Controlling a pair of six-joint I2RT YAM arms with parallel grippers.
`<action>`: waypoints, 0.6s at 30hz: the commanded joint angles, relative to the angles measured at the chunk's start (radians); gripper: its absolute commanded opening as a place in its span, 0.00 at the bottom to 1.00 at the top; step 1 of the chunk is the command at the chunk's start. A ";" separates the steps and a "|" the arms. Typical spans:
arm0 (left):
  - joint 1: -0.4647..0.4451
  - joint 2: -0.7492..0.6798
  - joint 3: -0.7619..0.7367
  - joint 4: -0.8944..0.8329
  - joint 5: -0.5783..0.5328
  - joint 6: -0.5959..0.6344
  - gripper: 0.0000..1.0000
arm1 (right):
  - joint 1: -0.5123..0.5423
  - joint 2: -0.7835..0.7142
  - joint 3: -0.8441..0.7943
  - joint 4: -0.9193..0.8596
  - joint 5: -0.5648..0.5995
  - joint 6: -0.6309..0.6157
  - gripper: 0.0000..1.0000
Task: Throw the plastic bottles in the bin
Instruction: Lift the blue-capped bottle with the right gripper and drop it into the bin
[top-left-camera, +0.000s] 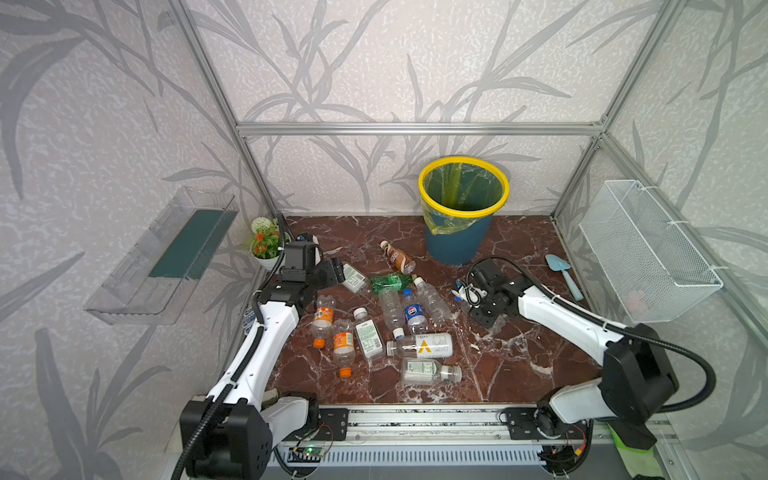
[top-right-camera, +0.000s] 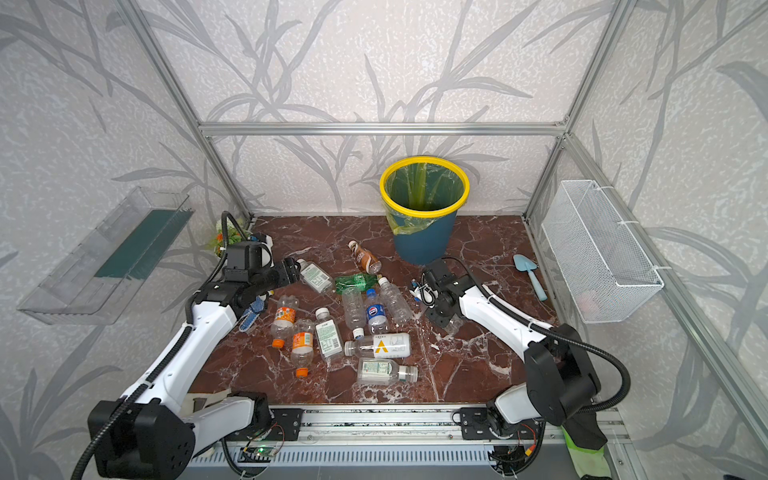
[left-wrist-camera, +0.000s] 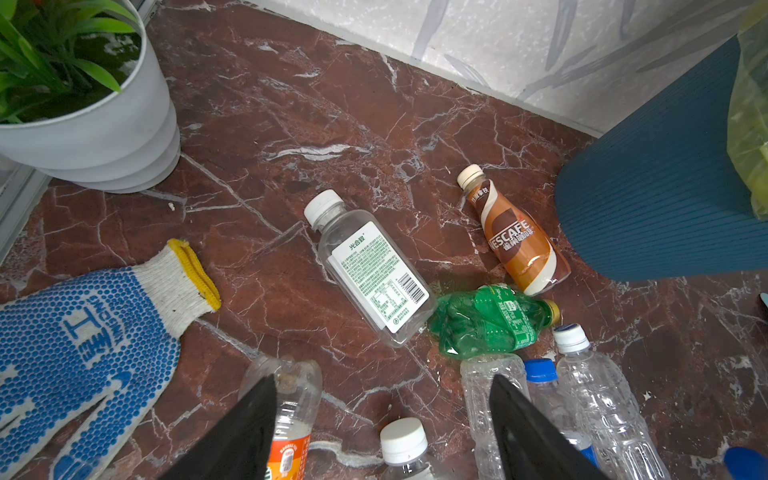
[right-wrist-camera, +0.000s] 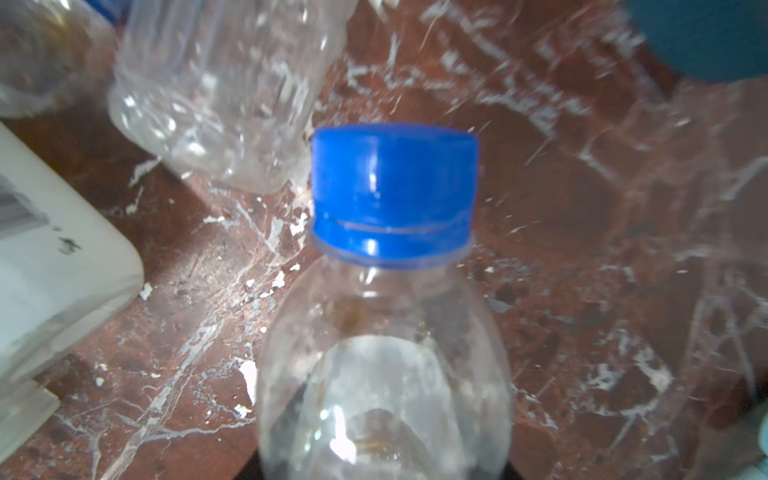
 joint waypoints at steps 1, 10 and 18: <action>0.006 0.006 0.018 -0.015 0.015 0.022 0.80 | -0.036 -0.118 0.001 0.103 0.056 0.088 0.43; 0.003 -0.041 -0.026 0.031 0.013 0.030 0.80 | -0.070 -0.598 -0.283 0.853 0.111 0.236 0.47; 0.001 -0.078 -0.041 0.042 -0.007 0.036 0.80 | -0.071 -0.652 -0.277 1.294 0.085 0.195 0.47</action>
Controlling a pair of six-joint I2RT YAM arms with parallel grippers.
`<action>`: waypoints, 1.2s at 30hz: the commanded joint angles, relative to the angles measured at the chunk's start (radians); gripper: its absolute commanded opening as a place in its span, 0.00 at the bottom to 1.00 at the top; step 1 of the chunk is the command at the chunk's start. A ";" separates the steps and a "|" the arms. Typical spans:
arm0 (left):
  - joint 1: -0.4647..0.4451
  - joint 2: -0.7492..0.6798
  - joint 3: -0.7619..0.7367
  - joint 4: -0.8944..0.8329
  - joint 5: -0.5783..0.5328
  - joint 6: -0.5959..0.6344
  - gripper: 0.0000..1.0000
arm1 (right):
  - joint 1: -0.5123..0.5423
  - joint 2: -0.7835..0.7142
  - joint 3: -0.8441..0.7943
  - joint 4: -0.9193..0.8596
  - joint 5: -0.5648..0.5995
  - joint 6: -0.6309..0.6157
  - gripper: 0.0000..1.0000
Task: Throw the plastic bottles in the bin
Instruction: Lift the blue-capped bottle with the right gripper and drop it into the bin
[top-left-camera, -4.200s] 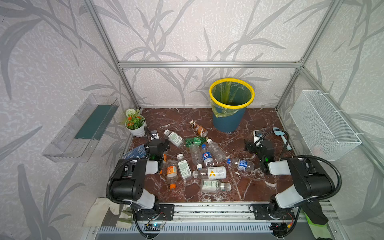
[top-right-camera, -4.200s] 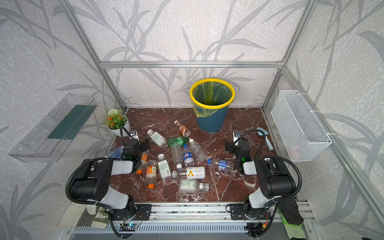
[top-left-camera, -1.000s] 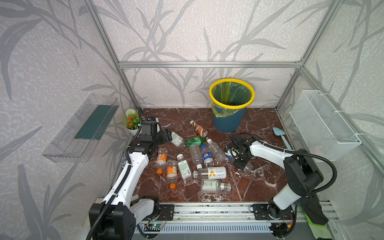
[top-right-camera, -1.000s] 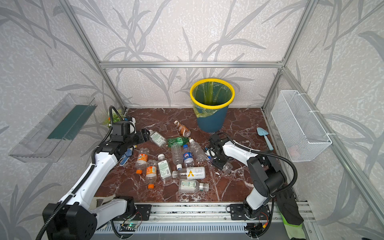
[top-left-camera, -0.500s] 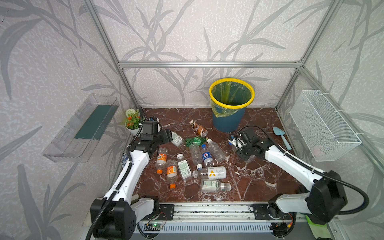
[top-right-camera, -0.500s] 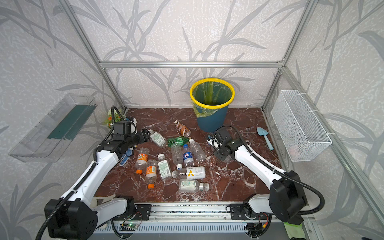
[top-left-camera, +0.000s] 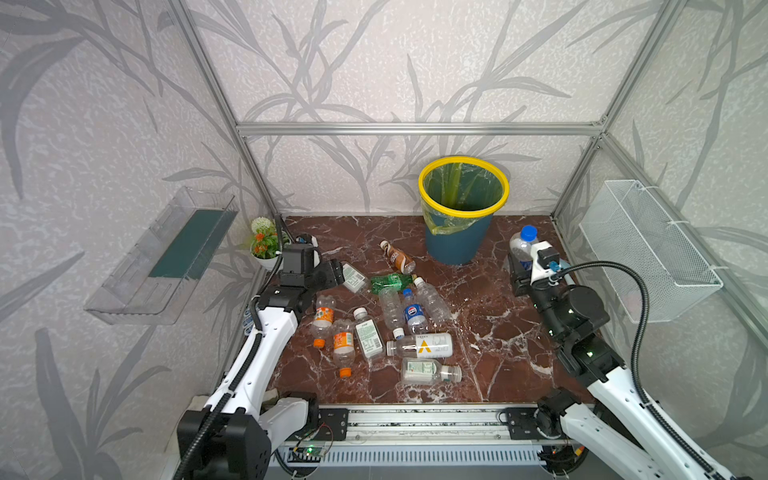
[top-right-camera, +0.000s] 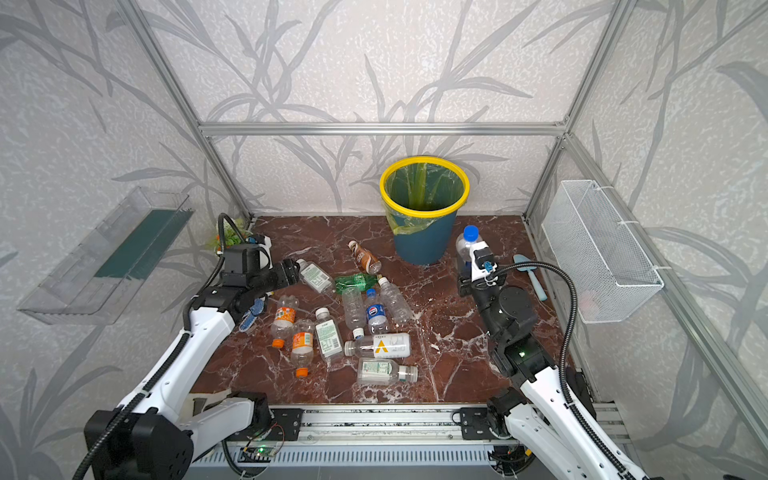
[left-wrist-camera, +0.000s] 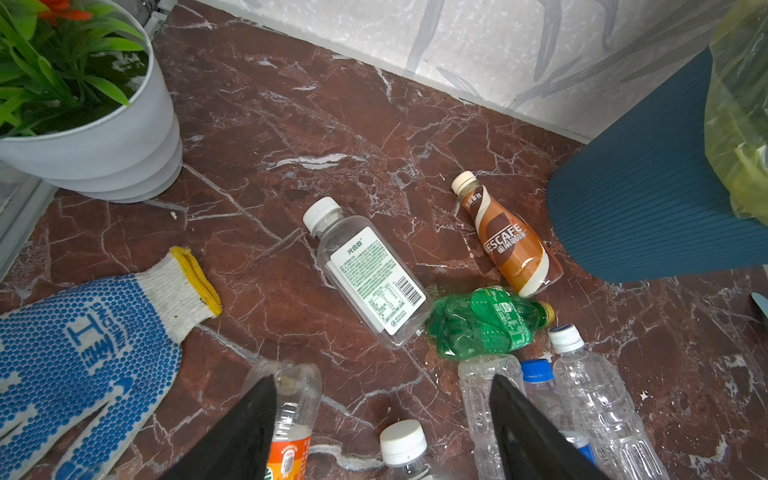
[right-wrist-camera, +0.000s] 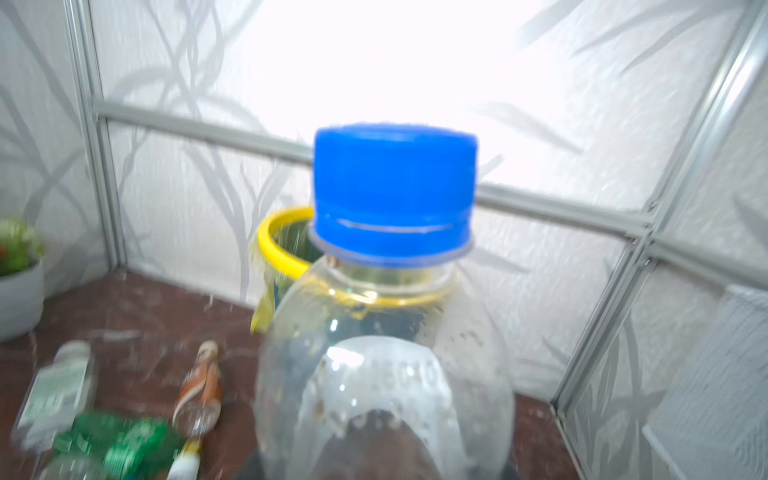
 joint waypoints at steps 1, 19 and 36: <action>-0.001 -0.033 -0.011 0.007 -0.024 0.018 0.80 | 0.002 0.076 0.089 0.284 -0.053 0.004 0.47; 0.000 -0.089 -0.177 -0.153 -0.099 -0.243 0.84 | -0.184 0.854 1.041 -0.428 -0.279 0.230 0.99; -0.001 0.080 -0.213 -0.147 -0.163 -0.301 0.84 | -0.276 0.493 0.425 -0.299 -0.358 0.310 1.00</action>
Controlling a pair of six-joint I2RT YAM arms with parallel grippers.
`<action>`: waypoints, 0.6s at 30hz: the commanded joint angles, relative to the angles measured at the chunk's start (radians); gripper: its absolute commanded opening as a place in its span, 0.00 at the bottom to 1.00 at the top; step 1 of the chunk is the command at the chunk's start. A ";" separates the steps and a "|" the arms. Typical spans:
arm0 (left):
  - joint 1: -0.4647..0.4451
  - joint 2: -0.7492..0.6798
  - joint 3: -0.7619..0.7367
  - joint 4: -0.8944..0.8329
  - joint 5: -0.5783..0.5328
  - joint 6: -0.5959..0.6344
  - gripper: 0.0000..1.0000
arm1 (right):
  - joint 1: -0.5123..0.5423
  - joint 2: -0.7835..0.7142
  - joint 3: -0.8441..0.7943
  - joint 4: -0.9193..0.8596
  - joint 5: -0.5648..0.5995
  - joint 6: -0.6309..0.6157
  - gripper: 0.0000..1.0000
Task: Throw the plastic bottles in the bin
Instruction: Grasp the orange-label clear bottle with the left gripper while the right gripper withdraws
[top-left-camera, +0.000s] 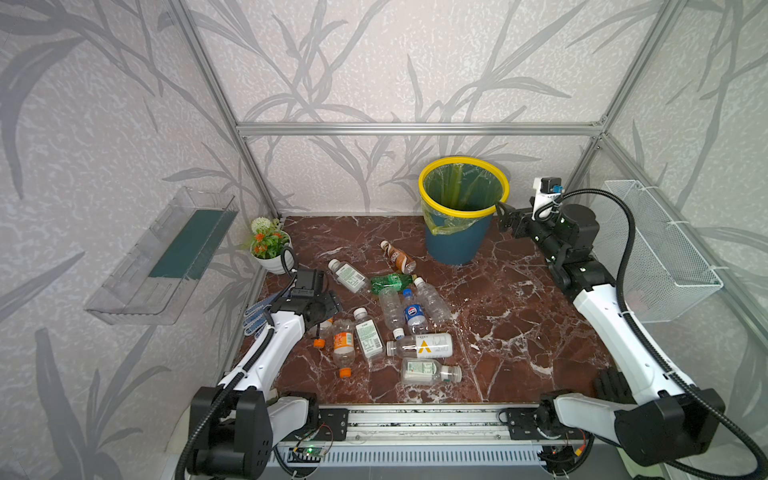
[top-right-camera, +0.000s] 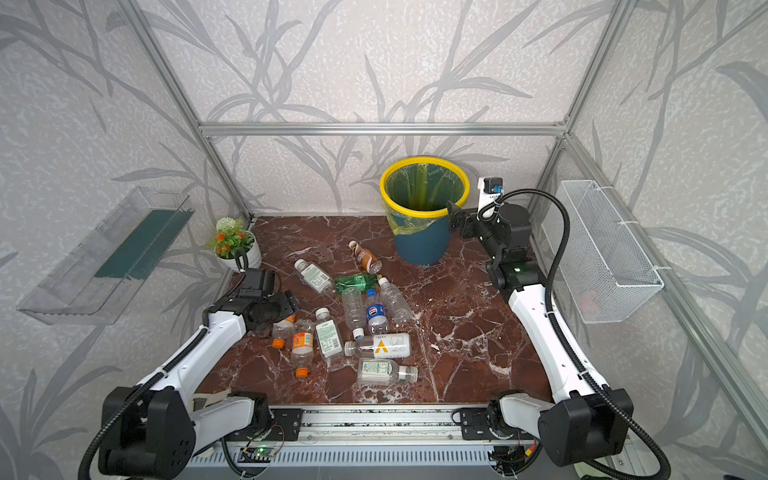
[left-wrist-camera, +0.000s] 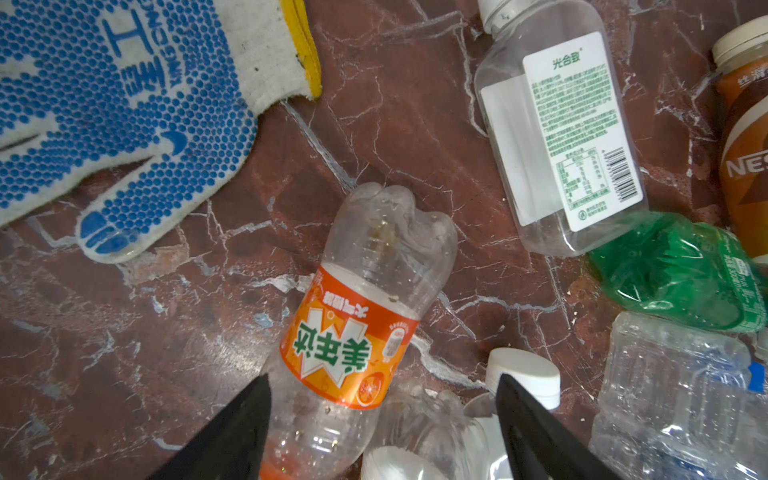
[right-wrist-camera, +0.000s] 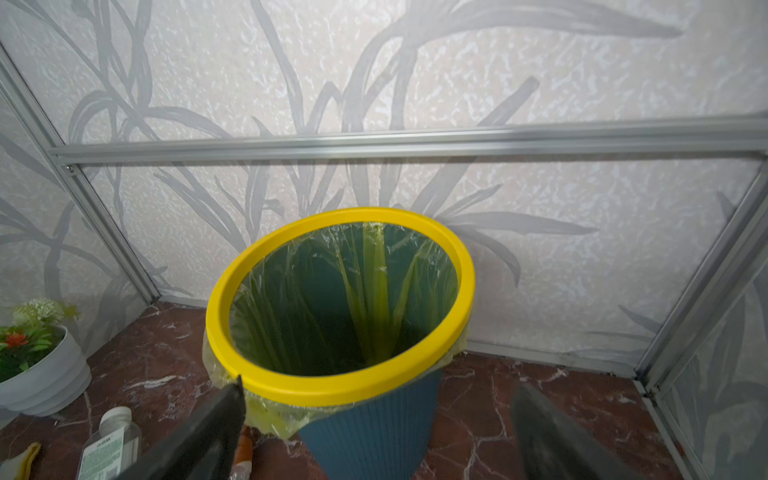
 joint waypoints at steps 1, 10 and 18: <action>-0.001 0.025 -0.017 0.003 -0.035 -0.025 0.84 | 0.003 -0.030 -0.073 0.002 -0.023 0.013 1.00; -0.001 0.172 0.008 0.056 -0.065 -0.033 0.83 | -0.004 -0.056 -0.187 0.015 -0.016 0.043 1.00; -0.001 0.264 0.040 0.103 -0.060 -0.028 0.77 | -0.006 -0.023 -0.206 0.037 -0.029 0.063 0.99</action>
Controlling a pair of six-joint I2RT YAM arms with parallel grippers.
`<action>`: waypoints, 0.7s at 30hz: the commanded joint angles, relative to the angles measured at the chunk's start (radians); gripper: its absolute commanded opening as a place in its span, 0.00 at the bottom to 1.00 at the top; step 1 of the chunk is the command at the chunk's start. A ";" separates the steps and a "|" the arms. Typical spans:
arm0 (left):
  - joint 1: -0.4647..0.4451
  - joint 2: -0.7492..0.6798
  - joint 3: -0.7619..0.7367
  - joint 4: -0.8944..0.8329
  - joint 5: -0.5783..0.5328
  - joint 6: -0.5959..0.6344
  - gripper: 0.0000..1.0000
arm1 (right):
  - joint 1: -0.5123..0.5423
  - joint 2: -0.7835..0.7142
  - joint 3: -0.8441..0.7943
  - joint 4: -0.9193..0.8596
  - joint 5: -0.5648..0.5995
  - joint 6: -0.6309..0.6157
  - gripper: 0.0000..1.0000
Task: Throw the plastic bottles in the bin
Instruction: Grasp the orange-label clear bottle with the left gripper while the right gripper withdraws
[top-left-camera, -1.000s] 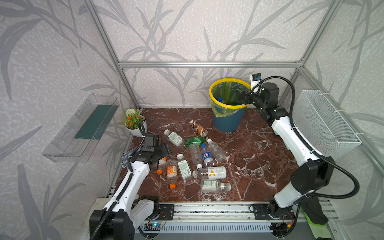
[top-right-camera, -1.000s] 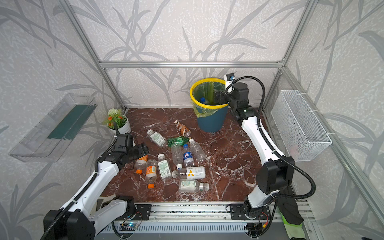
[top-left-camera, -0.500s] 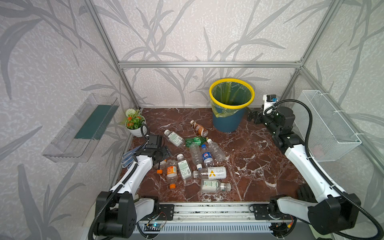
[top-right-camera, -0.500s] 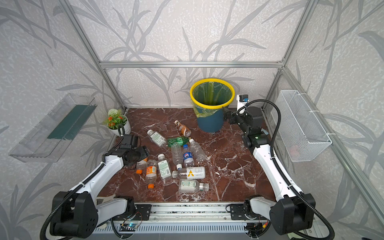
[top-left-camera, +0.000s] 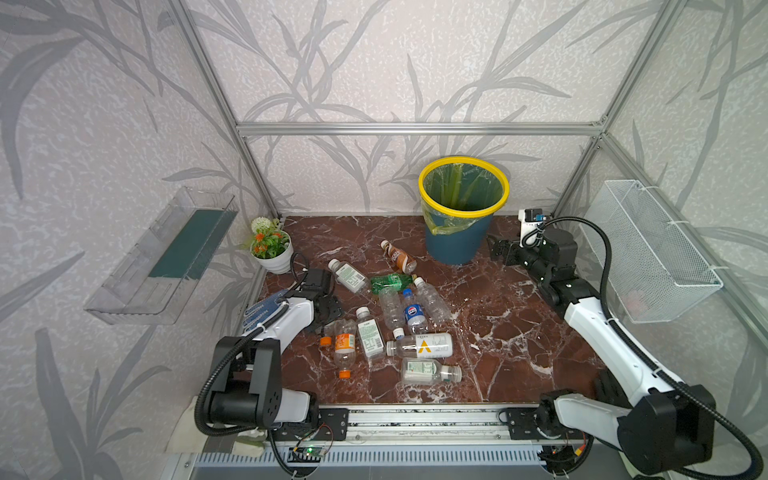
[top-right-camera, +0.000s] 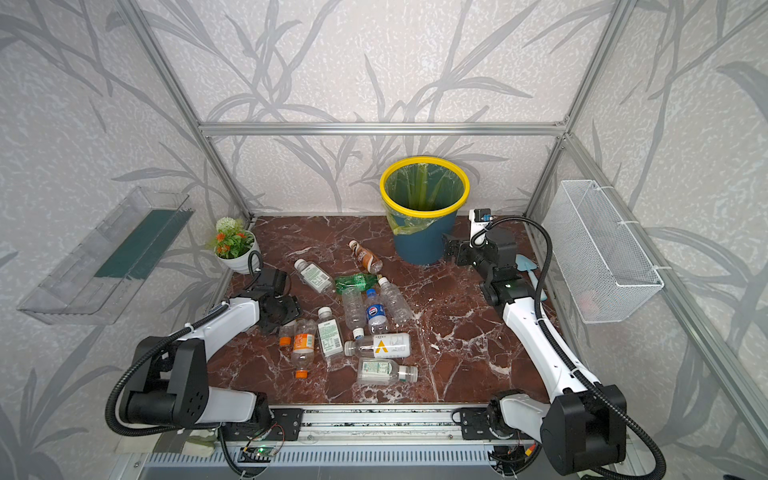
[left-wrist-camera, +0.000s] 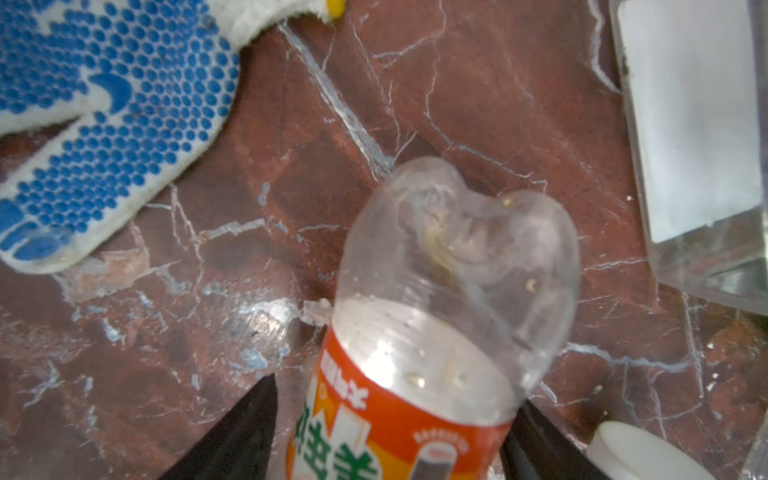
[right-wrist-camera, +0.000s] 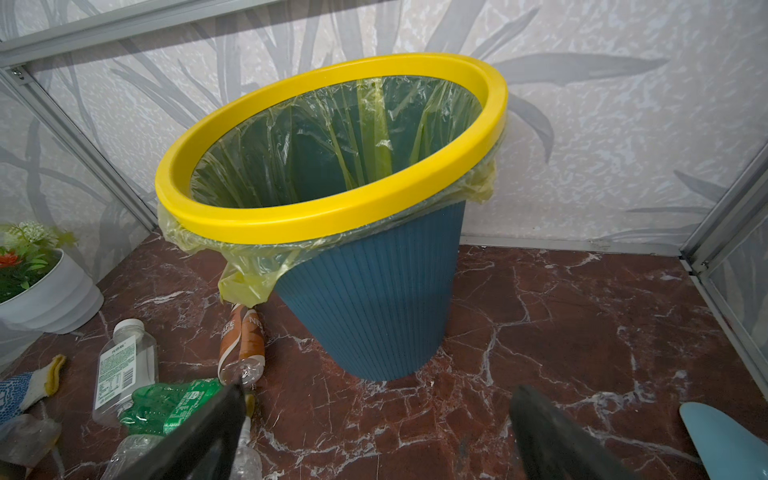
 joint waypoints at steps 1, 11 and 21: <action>0.000 0.022 0.037 0.022 -0.022 -0.011 0.75 | -0.005 0.008 -0.014 0.035 -0.010 0.019 0.99; 0.000 0.005 0.045 0.028 -0.064 0.002 0.61 | -0.004 0.036 -0.013 0.039 -0.018 0.038 0.98; -0.001 -0.093 0.043 0.005 -0.133 0.013 0.57 | -0.005 0.027 -0.025 0.000 -0.026 0.047 0.97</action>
